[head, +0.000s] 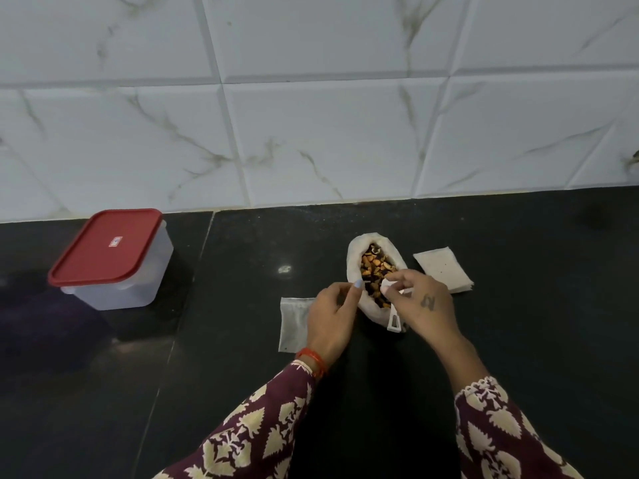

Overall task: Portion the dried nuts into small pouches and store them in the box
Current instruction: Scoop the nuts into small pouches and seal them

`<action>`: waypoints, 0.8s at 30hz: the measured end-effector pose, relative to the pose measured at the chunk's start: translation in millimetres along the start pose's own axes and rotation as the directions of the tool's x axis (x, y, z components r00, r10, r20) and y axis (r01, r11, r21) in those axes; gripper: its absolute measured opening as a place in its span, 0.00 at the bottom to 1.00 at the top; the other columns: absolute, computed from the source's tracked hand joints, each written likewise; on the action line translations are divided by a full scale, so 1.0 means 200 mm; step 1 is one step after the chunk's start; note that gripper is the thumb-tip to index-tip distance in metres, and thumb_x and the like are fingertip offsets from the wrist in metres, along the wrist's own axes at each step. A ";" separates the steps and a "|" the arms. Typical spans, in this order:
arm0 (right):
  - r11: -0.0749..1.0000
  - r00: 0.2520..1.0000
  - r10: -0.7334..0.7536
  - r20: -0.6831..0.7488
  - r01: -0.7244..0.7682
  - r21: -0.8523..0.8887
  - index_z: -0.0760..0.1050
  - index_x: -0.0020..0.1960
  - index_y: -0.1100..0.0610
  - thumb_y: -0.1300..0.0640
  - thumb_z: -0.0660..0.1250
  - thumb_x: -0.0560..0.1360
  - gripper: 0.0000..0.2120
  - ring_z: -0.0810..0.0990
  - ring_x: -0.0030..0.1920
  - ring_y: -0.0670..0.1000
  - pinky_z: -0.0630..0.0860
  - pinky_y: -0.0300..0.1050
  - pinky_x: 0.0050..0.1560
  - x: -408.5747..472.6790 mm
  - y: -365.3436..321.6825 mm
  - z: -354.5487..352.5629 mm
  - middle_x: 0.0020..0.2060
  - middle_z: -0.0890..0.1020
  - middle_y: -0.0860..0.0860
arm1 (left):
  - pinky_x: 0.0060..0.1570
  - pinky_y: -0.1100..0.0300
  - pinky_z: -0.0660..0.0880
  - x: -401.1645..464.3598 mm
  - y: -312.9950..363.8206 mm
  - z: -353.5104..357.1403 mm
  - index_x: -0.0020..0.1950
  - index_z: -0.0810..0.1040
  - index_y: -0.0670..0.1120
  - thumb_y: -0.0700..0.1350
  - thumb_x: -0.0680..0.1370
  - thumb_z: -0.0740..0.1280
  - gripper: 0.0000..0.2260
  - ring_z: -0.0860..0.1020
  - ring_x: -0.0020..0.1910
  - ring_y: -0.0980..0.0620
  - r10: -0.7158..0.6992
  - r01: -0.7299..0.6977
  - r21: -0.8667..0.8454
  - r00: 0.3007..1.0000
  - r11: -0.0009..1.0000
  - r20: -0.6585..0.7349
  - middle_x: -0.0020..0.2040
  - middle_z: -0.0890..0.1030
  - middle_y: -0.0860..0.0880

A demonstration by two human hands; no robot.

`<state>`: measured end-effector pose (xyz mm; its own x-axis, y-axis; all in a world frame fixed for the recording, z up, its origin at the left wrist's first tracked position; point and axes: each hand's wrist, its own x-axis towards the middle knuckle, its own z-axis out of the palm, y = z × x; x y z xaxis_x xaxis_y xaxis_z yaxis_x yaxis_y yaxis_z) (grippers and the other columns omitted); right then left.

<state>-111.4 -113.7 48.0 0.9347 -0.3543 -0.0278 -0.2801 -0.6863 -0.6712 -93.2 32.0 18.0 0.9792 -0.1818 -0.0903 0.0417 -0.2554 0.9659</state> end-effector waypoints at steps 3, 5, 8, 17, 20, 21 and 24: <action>0.994 0.996 -0.092 -0.002 0.092 0.059 0.77 0.59 0.50 0.52 0.68 0.75 0.13 0.75 0.45 0.40 0.68 0.32 0.44 0.00 -0.09 0.08 0.51 0.80 0.45 | 0.48 0.72 0.72 -0.02 -0.05 -0.09 0.60 0.77 0.49 0.57 0.78 0.62 0.17 0.75 0.50 0.62 0.098 -0.071 0.218 0.989 0.973 -0.115 0.57 0.75 0.55; 0.983 0.986 -0.164 0.022 0.162 0.081 0.77 0.61 0.51 0.53 0.68 0.75 0.15 0.76 0.47 0.41 0.71 0.33 0.46 0.00 -0.14 0.16 0.53 0.80 0.46 | 0.53 0.71 0.70 -0.02 -0.12 -0.14 0.63 0.74 0.48 0.56 0.78 0.63 0.18 0.73 0.55 0.60 0.182 -0.109 0.341 0.965 0.934 -0.189 0.61 0.72 0.54; 0.960 0.959 -0.276 0.062 0.273 0.054 0.76 0.63 0.53 0.54 0.68 0.75 0.16 0.77 0.55 0.46 0.73 0.39 0.57 0.01 -0.22 0.31 0.56 0.79 0.49 | 0.64 0.61 0.67 -0.03 -0.23 -0.19 0.70 0.68 0.47 0.56 0.77 0.65 0.25 0.68 0.67 0.52 0.256 -0.121 0.501 0.944 0.857 -0.209 0.69 0.67 0.48; 0.839 0.884 -0.367 0.290 0.449 -0.307 0.72 0.65 0.53 0.54 0.63 0.76 0.17 0.73 0.60 0.52 0.71 0.45 0.59 0.09 -0.22 0.63 0.60 0.77 0.50 | 0.72 0.56 0.36 -0.09 -0.45 -0.31 0.78 0.45 0.46 0.73 0.67 0.50 0.47 0.44 0.77 0.48 0.038 -0.016 0.744 0.999 0.668 -0.014 0.79 0.49 0.48; 0.822 0.893 -0.377 0.247 0.445 -0.354 0.76 0.57 0.52 0.52 0.65 0.76 0.11 0.75 0.55 0.51 0.72 0.44 0.52 0.08 -0.23 0.64 0.53 0.79 0.50 | 0.72 0.53 0.36 -0.08 -0.46 -0.31 0.78 0.46 0.47 0.74 0.63 0.45 0.50 0.44 0.77 0.47 0.028 -0.024 0.761 1.000 0.648 0.008 0.79 0.50 0.48; 0.832 0.899 -0.376 0.226 0.435 -0.345 0.77 0.54 0.52 0.52 0.65 0.76 0.08 0.76 0.53 0.50 0.73 0.44 0.50 0.08 -0.23 0.64 0.51 0.80 0.49 | 0.73 0.52 0.37 -0.07 -0.45 -0.32 0.78 0.46 0.47 0.74 0.64 0.48 0.49 0.45 0.77 0.47 0.025 -0.027 0.758 1.000 0.651 0.014 0.78 0.51 0.48; 0.883 0.923 -0.346 0.168 0.381 -0.275 0.78 0.47 0.51 0.52 0.67 0.75 0.04 0.78 0.48 0.49 0.75 0.43 0.46 0.08 -0.26 0.61 0.46 0.80 0.48 | 0.73 0.47 0.37 -0.06 -0.42 -0.33 0.78 0.45 0.47 0.74 0.66 0.51 0.49 0.49 0.77 0.47 0.037 -0.039 0.729 0.999 0.683 0.019 0.78 0.55 0.49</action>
<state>-54.9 -6.8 -7.2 0.9965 0.0171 0.0821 0.0486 -0.9154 -0.3996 -94.9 118.7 -45.7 0.9760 -0.2095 -0.0594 -0.1548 -0.8596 0.4869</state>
